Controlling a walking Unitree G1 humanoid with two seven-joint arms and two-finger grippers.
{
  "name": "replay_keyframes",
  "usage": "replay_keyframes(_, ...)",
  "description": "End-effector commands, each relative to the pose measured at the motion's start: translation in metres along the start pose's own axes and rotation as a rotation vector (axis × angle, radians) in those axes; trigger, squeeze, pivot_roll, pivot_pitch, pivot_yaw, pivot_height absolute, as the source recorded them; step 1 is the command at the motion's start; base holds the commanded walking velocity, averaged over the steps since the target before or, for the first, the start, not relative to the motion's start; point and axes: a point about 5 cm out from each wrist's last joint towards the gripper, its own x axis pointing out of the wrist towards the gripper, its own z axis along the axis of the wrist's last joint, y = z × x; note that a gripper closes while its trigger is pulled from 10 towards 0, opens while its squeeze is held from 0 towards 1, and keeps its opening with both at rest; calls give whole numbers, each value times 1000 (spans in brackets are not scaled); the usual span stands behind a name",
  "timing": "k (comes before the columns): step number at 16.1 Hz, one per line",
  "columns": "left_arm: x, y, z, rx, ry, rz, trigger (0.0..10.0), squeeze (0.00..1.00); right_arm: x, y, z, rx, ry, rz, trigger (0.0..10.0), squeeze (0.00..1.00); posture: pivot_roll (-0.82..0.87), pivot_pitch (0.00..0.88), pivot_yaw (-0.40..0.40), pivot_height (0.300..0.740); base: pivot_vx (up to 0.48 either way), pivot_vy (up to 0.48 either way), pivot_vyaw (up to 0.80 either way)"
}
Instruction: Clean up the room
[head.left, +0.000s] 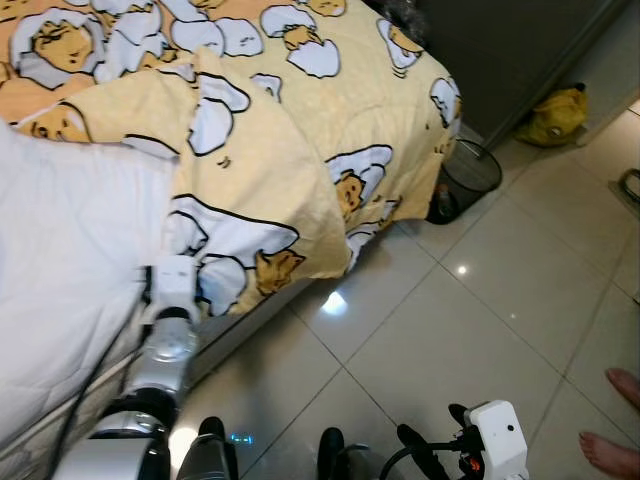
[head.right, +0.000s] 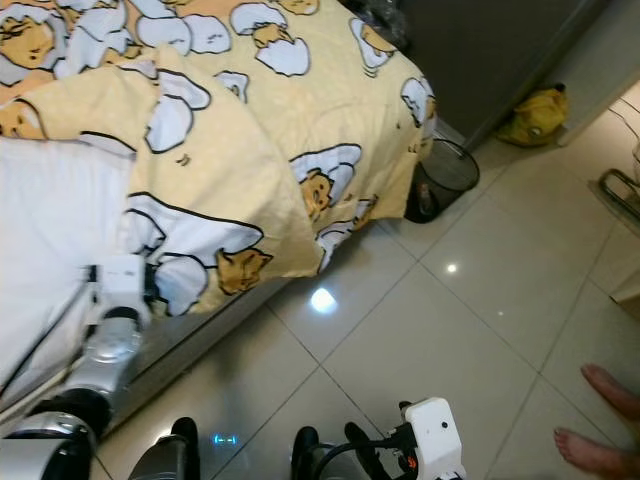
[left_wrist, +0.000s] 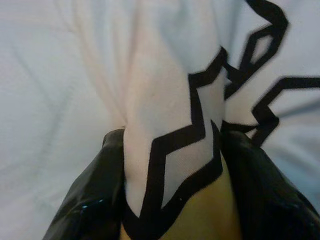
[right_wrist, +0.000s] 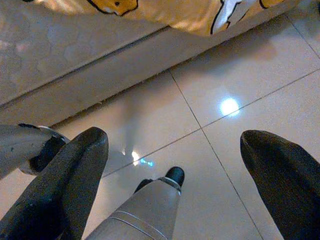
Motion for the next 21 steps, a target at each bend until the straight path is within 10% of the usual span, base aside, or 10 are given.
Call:
replay_keyframes(1, -18, -21, -32, 48, 133, -98, 0, 0, -3, -4, -9, 7, 34, -24, 10000, 0, -98, 297, -190, 740, 0, 0, 0)
replay_keyframes(15, -12, -45, -17, -128, 206, -173, 0, 0, 35, -22, 4, -39, -34, -74, 10000, 0, -97, 160, -117, 740, 0, 0, 0)
replay_keyframes(20, -35, -53, -41, -59, 150, -399, 0, 0, 55, -21, 13, -19, -105, -99, 10000, 0, -20, 39, -23, 740, 0, 0, 0)
replay_keyframes(21, -42, -56, -45, -4, 114, -444, 10000, 0, 61, -23, 19, -5, -132, -111, 10000, 0, 14, 10, -11, 740, 0, 0, 0)
